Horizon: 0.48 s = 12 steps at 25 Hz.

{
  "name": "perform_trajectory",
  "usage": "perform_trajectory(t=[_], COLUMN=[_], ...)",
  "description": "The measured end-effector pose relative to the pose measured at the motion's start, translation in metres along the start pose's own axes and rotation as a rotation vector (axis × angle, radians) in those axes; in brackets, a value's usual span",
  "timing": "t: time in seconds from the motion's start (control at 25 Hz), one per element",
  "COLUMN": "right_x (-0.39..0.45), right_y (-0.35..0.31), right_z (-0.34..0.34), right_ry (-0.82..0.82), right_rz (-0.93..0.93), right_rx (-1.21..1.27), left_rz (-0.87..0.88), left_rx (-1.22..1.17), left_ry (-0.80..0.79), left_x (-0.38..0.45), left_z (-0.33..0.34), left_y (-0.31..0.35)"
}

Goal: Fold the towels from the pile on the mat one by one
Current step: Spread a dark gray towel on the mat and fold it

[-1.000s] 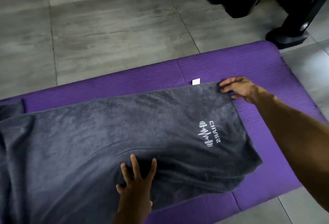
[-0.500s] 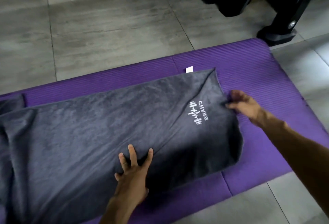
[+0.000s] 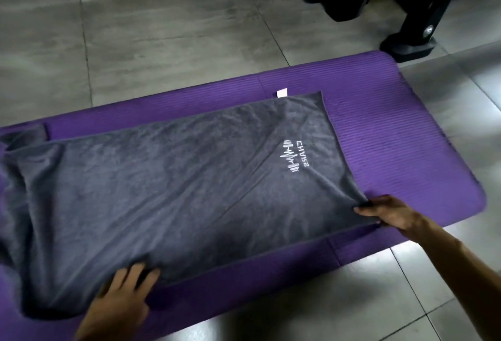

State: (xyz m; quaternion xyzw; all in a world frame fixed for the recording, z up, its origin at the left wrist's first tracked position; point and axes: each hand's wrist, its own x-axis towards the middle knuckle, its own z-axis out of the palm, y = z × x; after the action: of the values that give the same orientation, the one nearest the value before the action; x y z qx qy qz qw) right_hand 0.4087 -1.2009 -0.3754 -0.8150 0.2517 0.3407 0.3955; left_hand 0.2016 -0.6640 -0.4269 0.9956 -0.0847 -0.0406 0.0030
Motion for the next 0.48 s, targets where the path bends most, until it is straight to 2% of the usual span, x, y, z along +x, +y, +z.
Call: perform_trajectory(t=[0.16,0.28,0.32,0.36,0.4,0.44,0.48], right_x=[-0.001,-0.003,0.003,0.011,0.017,0.025,0.026], right_y=[0.003,0.013,0.031,0.048,0.056,0.055,0.042], right_z=[0.001,-0.006,-0.013,-0.018,-0.022,-0.021,-0.007], right_ry=[0.232,0.390,0.433,0.430,0.491,0.556,0.587], right_rz=[0.054,0.081,0.038,-0.012,-0.048,-0.093,-0.175], right_rx=[0.270,0.156,0.004,-0.273,-0.570,-0.800,-0.926], left_rz=[0.043,0.111,0.157,0.204,0.180,0.101,-0.039], left_rx=[0.002,-0.074,-0.087,-0.085,-0.130,-0.185,-0.269], left_ry=[-0.077,-0.171,-0.209,-0.238,-0.349,-0.464,-0.524], left_x=[0.008,0.008,0.008,0.008,0.009,0.013,0.019], left_z=[-0.004,-0.010,-0.015,-0.025,-0.036,-0.046,-0.053], left_y=[-0.012,-0.004,0.003,0.008,0.008,0.004,-0.007])
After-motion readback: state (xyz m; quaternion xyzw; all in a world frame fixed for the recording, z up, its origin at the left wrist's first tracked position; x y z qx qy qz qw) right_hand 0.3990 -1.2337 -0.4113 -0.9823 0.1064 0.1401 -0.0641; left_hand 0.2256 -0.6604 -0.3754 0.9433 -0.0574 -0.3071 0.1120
